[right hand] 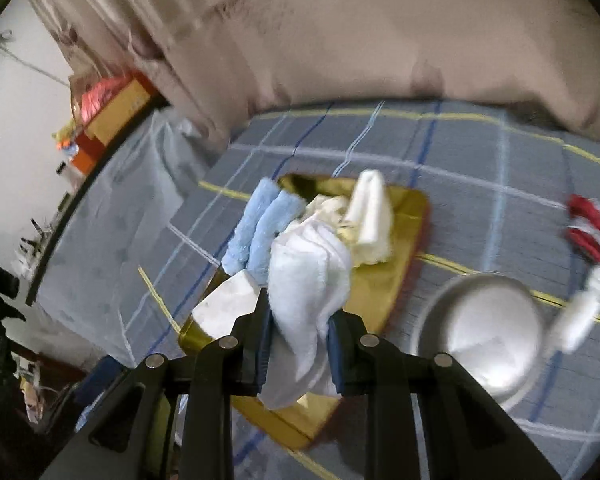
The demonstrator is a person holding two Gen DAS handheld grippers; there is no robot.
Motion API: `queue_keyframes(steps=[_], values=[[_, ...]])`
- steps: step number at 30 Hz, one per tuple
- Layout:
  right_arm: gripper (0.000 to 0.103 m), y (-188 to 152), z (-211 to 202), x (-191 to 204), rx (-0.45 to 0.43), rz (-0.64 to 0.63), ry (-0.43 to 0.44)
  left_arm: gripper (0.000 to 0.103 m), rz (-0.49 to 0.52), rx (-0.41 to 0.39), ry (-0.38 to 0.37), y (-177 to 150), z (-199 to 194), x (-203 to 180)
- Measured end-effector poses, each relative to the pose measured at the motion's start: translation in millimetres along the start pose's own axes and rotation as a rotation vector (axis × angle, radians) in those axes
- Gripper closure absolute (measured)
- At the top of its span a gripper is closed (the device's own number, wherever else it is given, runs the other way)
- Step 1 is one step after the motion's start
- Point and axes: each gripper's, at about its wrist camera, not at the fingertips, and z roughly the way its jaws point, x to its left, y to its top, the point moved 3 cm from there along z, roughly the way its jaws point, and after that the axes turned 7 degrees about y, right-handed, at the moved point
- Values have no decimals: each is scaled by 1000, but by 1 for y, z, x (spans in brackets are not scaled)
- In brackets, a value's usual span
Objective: Organize soft objects
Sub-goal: 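Carry the white cloth into the tray and open the right tool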
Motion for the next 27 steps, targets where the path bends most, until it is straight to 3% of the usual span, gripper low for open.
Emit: queue_keyframes(steps=[10,23,27], values=[[81,0,68,-8,125,-36,-66,53,10,31,20,-3,13,4],[80,2,84,-8,143,-96,-128,53,53,59,32,-12,21,-6],[75,3,85,-6,143,-119,-141,53,53,64,35,-13,22,-7]])
